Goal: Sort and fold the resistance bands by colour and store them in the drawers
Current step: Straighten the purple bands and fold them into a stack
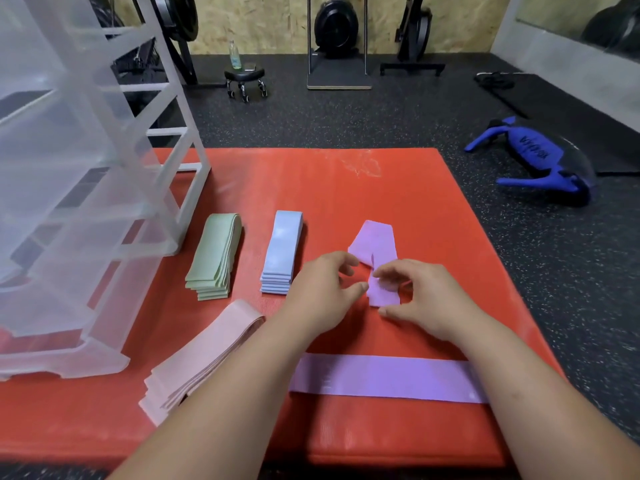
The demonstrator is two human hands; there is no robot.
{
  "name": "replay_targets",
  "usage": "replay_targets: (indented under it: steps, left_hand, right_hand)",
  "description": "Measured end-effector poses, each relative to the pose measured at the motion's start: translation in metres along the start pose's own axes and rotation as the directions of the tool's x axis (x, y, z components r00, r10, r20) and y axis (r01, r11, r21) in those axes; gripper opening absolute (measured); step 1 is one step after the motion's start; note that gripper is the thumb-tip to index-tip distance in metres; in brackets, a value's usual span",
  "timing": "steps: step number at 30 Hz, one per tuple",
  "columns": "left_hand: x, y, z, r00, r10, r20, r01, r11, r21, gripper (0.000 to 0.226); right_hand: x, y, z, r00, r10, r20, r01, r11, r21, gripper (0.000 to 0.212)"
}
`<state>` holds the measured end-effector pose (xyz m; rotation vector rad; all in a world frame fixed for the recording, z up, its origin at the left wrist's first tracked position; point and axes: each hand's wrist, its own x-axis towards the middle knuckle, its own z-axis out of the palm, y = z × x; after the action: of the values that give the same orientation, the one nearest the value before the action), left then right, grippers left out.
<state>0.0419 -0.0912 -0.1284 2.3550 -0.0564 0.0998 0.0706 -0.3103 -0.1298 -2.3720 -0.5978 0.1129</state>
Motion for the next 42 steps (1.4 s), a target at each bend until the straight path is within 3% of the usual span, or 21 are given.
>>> replay_targets:
  steps: [5,11,15,18,21,24,28,30,32,34,39,42]
  left_hand:
    - [-0.006,-0.002,0.002,0.998,-0.014,0.056,0.01,0.998,0.066,0.041]
    - [-0.01,-0.002,0.002,0.997,-0.018,0.079,0.009,0.994,0.11,0.038]
    - [-0.009,-0.002,0.001,0.997,-0.021,0.077,0.013,0.995,0.099,0.025]
    - [-0.007,0.003,0.001,0.995,-0.063,0.081,0.066,0.997,-0.033,0.017]
    - [-0.004,0.011,0.0,0.983,-0.12,0.136,0.158,0.936,-0.316,0.027]
    - [-0.004,0.014,-0.003,0.966,-0.174,0.193,0.254,0.788,-0.561,0.024]
    - [-0.001,0.004,-0.008,0.968,-0.233,0.089,0.242,0.792,-0.561,0.02]
    - [-0.001,0.002,-0.015,0.966,-0.247,0.074,0.243,0.779,-0.577,0.024]
    - [-0.001,0.001,-0.022,0.973,-0.216,0.08,0.221,0.78,-0.585,0.03]
    - [-0.002,0.002,-0.029,0.982,-0.158,0.104,0.188,0.782,-0.594,0.036]
    - [-0.006,0.012,-0.041,0.988,0.002,0.152,0.088,0.809,-0.582,0.037]
    - [-0.008,0.015,-0.045,0.993,0.036,0.115,0.039,0.808,-0.587,0.035]
  right_hand:
    - [-0.005,0.007,-0.004,0.995,-0.028,-0.095,0.018,0.994,-0.104,0.051]
    - [-0.007,0.014,-0.002,0.999,-0.015,-0.052,0.004,0.976,-0.217,0.027]
    - [-0.007,0.012,-0.002,0.997,-0.028,-0.073,0.006,0.959,-0.283,0.015]
    - [-0.007,0.0,-0.005,0.98,0.0,-0.197,-0.028,0.99,-0.137,0.01]
    - [-0.005,-0.015,-0.004,0.962,0.033,-0.271,-0.026,0.999,0.028,0.016]
    - [-0.005,-0.026,0.001,0.982,0.042,-0.187,0.007,0.967,0.254,0.033]
    - [-0.005,-0.029,0.001,0.999,0.018,-0.029,-0.003,0.888,0.461,0.042]
    - [-0.004,-0.027,0.0,0.993,0.064,-0.101,-0.013,0.9,0.436,0.039]
    - [-0.003,-0.023,-0.003,0.969,0.095,-0.226,-0.031,0.962,0.271,0.038]
    - [-0.002,-0.023,-0.005,0.956,0.028,-0.29,0.003,0.995,0.104,0.041]
    - [0.001,-0.037,-0.006,0.983,-0.14,-0.117,0.154,0.98,0.126,0.048]
    - [0.004,-0.04,-0.005,0.988,-0.117,-0.097,0.136,0.966,0.221,0.042]
